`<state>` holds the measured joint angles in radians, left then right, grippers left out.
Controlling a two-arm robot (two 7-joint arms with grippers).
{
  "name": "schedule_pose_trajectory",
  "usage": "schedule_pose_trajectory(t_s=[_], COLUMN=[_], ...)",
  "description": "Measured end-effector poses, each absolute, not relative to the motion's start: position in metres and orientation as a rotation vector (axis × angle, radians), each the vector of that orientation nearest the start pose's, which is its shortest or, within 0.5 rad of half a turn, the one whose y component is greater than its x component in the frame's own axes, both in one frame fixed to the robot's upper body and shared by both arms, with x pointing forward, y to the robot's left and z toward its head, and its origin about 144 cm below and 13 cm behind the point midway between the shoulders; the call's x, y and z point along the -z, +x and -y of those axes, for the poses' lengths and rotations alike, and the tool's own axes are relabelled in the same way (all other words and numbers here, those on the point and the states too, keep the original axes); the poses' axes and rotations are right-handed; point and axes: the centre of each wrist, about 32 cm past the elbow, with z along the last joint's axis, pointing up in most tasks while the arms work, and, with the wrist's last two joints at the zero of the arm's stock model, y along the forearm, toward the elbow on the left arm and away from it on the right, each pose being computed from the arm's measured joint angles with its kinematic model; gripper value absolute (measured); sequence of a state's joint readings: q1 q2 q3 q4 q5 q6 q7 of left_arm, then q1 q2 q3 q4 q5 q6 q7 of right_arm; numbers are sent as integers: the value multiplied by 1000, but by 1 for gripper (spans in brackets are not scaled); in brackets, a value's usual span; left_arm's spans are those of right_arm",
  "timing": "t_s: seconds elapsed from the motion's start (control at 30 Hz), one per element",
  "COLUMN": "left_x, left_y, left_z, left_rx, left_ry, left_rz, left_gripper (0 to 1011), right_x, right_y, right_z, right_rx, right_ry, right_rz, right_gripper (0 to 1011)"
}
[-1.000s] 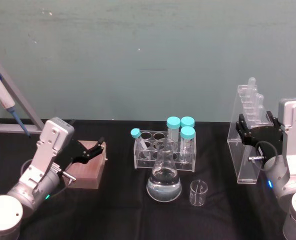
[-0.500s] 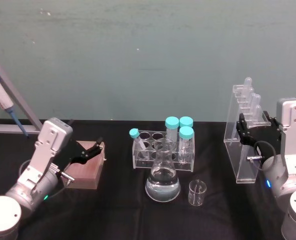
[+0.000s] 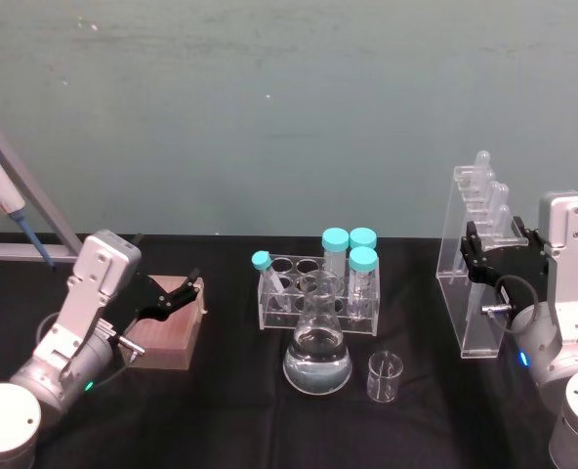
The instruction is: Place the experimental apparatus aside using one hand.
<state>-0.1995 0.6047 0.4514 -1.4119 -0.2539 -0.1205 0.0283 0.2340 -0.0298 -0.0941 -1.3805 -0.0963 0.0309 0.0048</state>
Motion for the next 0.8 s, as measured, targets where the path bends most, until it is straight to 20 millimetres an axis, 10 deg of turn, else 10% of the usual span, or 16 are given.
schedule_pose_trajectory(t_s=[0.8], left_x=[-1140], left_y=[489], left_z=[-310], left_rx=[-1248], left_ry=[305], left_rz=[285], left_gripper=[1000], right_x=[-1166], right_y=[524], right_z=[194], right_rx=[1474], right_ry=[-43], right_rz=[86], right_gripper=[593])
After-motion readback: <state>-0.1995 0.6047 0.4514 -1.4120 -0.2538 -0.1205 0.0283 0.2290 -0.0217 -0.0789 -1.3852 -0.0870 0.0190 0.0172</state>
